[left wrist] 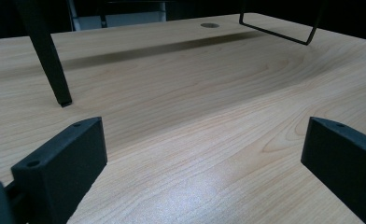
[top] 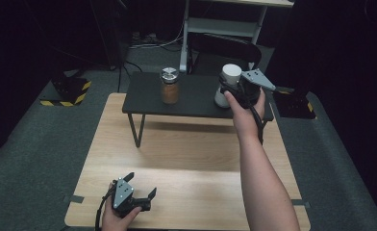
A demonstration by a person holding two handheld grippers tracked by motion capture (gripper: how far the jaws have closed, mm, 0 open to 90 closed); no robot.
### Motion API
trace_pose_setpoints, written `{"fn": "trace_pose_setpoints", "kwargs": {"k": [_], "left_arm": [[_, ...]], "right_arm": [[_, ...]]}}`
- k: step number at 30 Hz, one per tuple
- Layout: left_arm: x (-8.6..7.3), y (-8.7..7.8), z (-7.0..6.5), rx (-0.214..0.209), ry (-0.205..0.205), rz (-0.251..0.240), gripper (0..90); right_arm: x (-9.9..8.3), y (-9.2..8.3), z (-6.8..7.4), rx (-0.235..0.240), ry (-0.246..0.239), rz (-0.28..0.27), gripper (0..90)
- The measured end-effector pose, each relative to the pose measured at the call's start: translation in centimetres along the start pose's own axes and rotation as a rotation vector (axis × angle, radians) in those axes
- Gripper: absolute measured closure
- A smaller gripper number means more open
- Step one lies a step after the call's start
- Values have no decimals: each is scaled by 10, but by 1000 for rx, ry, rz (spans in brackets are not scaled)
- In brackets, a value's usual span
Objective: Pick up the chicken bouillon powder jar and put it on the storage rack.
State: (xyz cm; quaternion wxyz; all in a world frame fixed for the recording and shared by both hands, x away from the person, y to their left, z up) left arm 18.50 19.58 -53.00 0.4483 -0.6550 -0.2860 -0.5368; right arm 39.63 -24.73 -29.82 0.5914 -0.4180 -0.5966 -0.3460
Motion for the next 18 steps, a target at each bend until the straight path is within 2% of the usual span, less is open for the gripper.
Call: {"fn": "trace_pose_setpoints", "kwargs": {"k": [7, 10, 12, 14, 15, 18], "left_arm": [[0, 0, 1, -5, -1, -2, 6], [0, 0, 1, -5, -4, -1, 6], [0, 0, 1, -6, -6, -2, 6], [0, 0, 1, -6, -5, -1, 6], [0, 0, 1, -6, -6, -1, 6], [0, 0, 1, -5, -8, 0, 6]], "right_arm": [[2, 0, 3, -11, -3, 8, 330], [4, 1, 2, -7, -1, 22, 267], [3, 2, 1, -1, 10, 24, 183], [2, 2, 0, 5, 15, 24, 165], [2, 2, 0, 7, 12, 25, 109], [1, 1, 3, -9, 15, 14, 37]]}}
Point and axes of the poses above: each handheld gripper's, and its own axes: y roughly forward along the jaws, x roughly out of its top, z roughly to its left, the point moved 2 cm from there along y, roughly forward along the jaws, and after that the axes turned 3 degrees about x, right-handed, at the moved point
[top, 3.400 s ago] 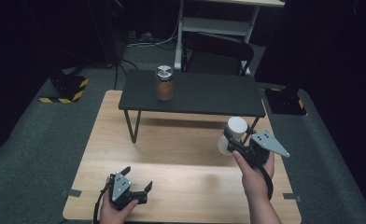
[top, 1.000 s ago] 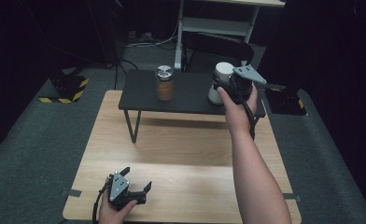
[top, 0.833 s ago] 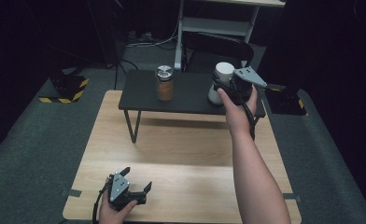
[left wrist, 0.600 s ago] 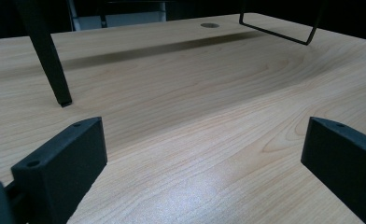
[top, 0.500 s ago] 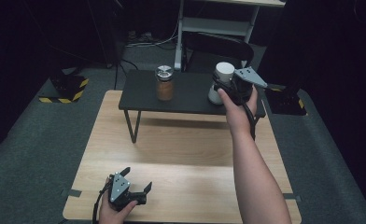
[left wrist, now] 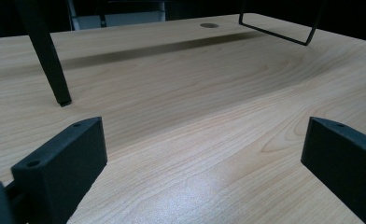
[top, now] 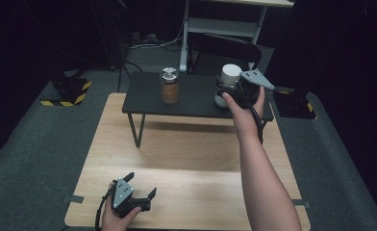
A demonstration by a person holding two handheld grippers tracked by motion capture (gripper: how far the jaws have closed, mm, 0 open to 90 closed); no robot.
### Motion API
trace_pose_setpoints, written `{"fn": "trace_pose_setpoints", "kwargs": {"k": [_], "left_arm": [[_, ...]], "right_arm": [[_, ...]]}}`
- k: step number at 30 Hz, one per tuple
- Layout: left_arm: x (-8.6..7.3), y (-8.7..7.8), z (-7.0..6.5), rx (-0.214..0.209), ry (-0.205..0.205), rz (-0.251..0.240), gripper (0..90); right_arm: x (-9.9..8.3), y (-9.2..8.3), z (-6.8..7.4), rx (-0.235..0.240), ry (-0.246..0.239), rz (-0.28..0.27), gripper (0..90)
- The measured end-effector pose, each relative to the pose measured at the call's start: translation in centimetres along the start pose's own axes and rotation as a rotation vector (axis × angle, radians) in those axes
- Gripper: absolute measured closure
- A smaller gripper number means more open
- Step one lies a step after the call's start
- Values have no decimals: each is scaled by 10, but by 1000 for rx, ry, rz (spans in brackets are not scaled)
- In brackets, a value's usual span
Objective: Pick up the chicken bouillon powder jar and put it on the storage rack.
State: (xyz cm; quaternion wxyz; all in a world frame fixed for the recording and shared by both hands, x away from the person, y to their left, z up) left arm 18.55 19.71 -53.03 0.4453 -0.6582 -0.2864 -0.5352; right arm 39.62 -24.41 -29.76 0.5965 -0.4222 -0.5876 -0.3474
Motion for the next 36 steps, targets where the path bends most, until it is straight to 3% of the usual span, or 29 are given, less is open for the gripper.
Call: {"fn": "trace_pose_setpoints", "kwargs": {"k": [2, 11, 25, 36], "left_arm": [[0, 0, 0, 0, 0, -1, 6], [0, 0, -1, 1, 8, -2, 6], [0, 0, -1, -1, 12, 0, 6], [0, 0, -2, 0, 14, -1, 6]], "right_arm": [[0, -1, 0, 4, -2, -2, 1], [-4, -10, -2, 9, 11, -13, 0], [-18, -39, -2, 37, -16, -43, 0], [-44, -70, -1, 71, -24, -62, 0]]}}
Point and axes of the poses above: each handheld gripper's, and its own axes: y roughly forward along the jaws, x roughly out of its top, z roughly to its left, the point moved 2 cm from there along y, roughly forward along the jaws, and after that the axes turned 3 degrees about x, right-handed, at the moved point
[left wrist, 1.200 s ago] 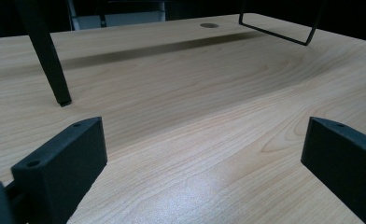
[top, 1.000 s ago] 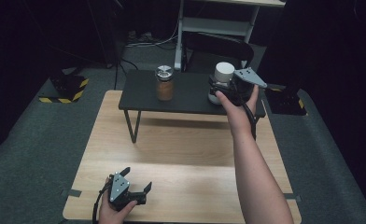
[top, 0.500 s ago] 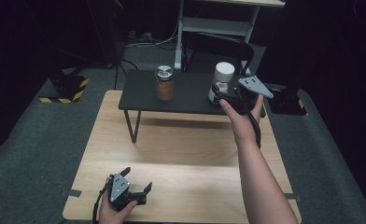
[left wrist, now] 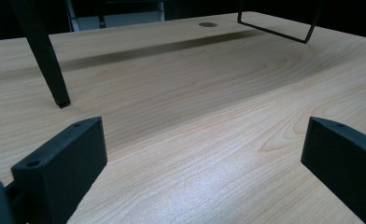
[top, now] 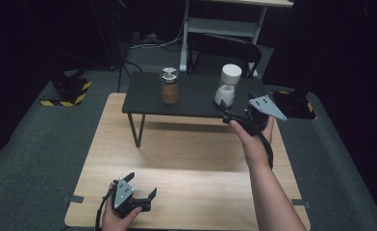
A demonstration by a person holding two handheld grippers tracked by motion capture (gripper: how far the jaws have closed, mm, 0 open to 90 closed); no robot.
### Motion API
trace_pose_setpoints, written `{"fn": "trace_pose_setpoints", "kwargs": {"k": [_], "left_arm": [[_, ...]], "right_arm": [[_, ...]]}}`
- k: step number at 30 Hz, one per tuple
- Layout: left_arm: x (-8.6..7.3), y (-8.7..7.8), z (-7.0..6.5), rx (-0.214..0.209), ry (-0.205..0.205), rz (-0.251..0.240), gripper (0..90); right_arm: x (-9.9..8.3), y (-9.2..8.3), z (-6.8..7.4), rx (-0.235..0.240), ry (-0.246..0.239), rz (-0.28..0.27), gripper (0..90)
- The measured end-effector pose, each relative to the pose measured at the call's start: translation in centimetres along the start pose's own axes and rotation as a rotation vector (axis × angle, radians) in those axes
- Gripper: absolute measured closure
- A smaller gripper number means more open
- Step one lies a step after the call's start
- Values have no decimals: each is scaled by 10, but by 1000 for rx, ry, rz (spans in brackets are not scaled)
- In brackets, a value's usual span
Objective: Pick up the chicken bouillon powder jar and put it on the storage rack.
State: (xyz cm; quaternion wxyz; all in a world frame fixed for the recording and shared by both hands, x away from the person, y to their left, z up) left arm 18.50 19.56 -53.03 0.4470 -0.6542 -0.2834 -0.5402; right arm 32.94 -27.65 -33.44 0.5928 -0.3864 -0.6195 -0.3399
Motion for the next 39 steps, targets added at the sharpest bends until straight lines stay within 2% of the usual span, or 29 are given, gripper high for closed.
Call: {"fn": "trace_pose_setpoints", "kwargs": {"k": [5, 7, 9, 19, 27, 39], "left_arm": [[0, 0, 0, 0, 1, 0, 6], [0, 0, 0, 0, 1, 0, 6], [0, 0, 0, 1, 0, 1, 6], [0, 0, 0, 1, 8, 0, 6], [0, 0, -1, 3, 9, -4, 6], [-1, 0, -1, 4, 11, -4, 6]], "right_arm": [[-12, -15, 3, 17, -7, -8, 0], [-12, -15, 3, 17, -7, -8, 0], [-21, -26, 5, 24, -17, -13, 0], [-44, -47, 6, 41, -7, -9, 0], [-67, -67, 10, 55, -13, 10, 0], [-97, -89, 12, 55, -16, 45, 0]]}}
Point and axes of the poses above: each handheld gripper's, and its own axes: y roughly forward along the jaws, x roughly out of its top, z roughly to its left, the point moved 2 cm from there along y, roughly forward along the jaws, and after that the axes turned 3 degrees about x, right-handed, at the moved point
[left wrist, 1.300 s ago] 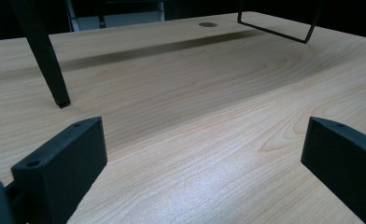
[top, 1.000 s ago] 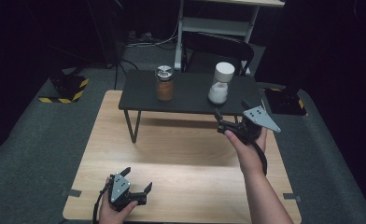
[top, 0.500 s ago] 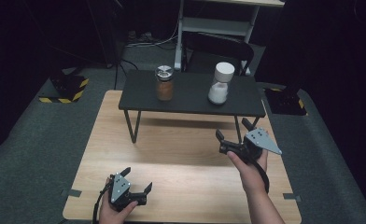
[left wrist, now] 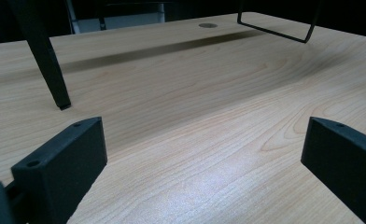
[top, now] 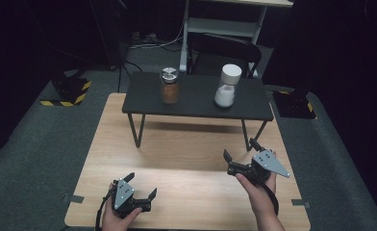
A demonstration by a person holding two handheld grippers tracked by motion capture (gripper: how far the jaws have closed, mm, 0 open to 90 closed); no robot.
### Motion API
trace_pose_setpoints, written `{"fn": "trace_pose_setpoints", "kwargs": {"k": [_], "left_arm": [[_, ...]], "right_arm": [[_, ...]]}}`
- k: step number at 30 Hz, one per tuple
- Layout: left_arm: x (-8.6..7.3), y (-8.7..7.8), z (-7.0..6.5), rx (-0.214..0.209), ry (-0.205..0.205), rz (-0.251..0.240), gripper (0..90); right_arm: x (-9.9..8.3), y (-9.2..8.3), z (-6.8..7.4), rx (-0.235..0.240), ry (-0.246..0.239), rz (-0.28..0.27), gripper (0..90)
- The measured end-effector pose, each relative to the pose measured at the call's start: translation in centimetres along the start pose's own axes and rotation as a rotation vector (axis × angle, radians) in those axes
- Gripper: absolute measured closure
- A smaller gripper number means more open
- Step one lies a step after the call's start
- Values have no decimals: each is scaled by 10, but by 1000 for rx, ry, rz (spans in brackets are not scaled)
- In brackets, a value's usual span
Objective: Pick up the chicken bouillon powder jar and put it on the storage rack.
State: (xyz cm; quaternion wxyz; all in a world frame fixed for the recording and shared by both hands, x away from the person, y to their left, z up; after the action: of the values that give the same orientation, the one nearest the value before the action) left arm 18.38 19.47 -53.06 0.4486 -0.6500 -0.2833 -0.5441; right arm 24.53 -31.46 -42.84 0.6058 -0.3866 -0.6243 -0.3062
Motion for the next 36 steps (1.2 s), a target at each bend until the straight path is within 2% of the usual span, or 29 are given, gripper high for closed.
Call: {"fn": "trace_pose_setpoints", "kwargs": {"k": [9, 16, 23, 36], "left_arm": [[0, 0, 0, 0, 0, -1, 6], [0, 0, 0, 1, 1, -1, 6], [0, -1, -1, -2, 14, -3, 6], [0, 0, -1, 0, 13, 2, 6]], "right_arm": [[-26, -15, 1, -7, 4, 55, 0], [-44, -25, 0, -18, 27, 93, 0], [-55, -32, 0, -31, 38, 131, 0], [-71, -44, 0, -42, 41, 199, 0]]}}
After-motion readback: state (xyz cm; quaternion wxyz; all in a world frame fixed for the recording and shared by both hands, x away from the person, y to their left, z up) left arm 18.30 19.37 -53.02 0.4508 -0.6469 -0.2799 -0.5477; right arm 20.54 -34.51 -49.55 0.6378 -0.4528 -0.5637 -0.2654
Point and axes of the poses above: each handheld gripper's, and its own axes: y roughly forward along the jaws, x roughly out of its top, z roughly to its left, the point moved 2 cm from there along y, roughly forward along the jaws, and after that the axes turned 3 degrees about x, right-handed, at the moved point
